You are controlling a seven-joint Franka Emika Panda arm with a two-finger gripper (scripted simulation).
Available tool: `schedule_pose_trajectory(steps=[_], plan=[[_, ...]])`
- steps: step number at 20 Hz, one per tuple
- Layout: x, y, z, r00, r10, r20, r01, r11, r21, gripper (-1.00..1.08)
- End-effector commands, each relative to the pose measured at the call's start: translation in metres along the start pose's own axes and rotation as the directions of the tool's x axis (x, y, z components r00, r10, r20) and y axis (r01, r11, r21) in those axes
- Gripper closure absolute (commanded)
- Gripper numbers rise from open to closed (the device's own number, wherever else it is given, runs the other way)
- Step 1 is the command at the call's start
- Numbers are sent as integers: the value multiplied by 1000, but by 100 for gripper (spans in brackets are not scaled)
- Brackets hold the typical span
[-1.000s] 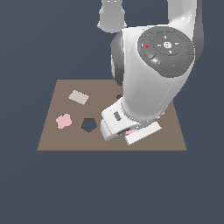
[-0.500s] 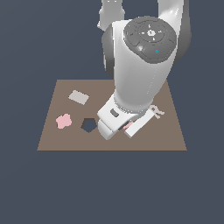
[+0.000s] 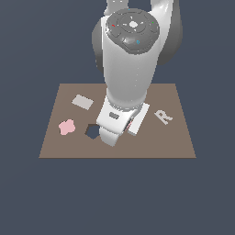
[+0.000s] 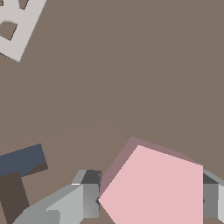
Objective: Insert a designated object into the corresponding slot on a board.
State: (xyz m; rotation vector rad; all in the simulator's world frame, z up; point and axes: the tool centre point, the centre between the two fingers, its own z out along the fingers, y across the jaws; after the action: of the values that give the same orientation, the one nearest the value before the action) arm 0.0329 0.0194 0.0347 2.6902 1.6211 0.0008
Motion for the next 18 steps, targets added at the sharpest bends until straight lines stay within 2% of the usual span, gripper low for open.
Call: schedule_pose_trajectory(steps=[1,5,9,13,18], plan=[[-9,1,-1,996,-91,0,91,996,-1,108],[-22,5,-1,973,-230,0,230,973,-1,108],[-34,10,-2,932,-363,0,363,932,-1,108],[-46,18,-3,873,-487,0,487,873,-1,108],[-59,29,-4,778,-628,1,628,778,-1,108]])
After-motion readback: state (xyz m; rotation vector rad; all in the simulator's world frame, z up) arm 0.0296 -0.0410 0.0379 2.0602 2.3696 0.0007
